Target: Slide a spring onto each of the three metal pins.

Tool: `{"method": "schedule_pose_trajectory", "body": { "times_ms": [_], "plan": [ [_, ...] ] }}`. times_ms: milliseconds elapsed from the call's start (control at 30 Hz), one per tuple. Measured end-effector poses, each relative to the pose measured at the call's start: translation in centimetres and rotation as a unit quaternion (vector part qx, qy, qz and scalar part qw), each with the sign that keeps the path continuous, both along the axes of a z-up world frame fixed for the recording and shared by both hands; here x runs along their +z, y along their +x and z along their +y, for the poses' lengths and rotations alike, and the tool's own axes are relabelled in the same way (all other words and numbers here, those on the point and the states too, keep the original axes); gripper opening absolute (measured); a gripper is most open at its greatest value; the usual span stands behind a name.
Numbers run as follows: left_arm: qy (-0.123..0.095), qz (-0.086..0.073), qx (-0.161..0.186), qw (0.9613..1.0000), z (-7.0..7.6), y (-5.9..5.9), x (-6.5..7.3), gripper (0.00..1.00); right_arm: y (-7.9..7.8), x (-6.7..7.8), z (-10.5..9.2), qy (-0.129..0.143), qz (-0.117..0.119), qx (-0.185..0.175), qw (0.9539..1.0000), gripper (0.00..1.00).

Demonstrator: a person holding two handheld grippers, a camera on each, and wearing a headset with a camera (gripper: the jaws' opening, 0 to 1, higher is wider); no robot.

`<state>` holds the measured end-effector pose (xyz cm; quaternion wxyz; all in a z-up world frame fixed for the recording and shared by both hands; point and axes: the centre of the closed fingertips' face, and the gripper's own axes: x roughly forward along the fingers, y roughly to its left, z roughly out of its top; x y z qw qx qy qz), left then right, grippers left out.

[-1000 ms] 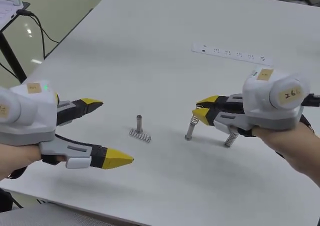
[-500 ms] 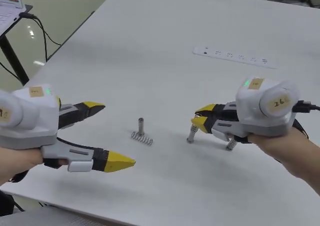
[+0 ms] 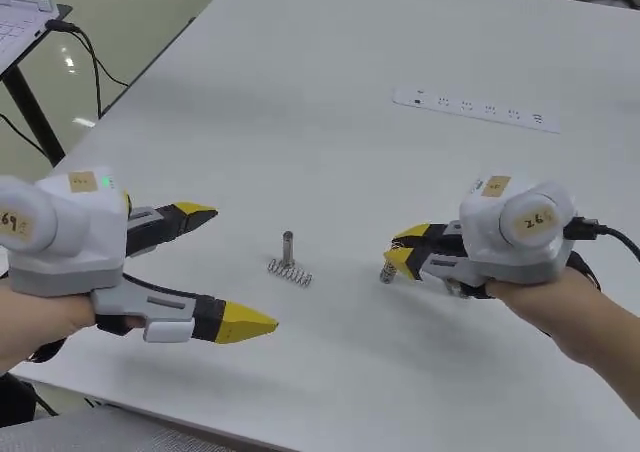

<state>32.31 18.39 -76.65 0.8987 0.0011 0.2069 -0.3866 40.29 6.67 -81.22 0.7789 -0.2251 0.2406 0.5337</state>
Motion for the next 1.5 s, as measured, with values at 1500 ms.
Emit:
{"method": "schedule_pose_trajectory", "body": {
  "times_ms": [1500],
  "plan": [
    [-0.003, -0.004, -0.002, 1.0, -0.7, 0.4, 0.9, 0.96, -2.2, 3.3, -1.7, 0.088, 0.027, -0.044, 0.9948, 0.2]
  ]
}}
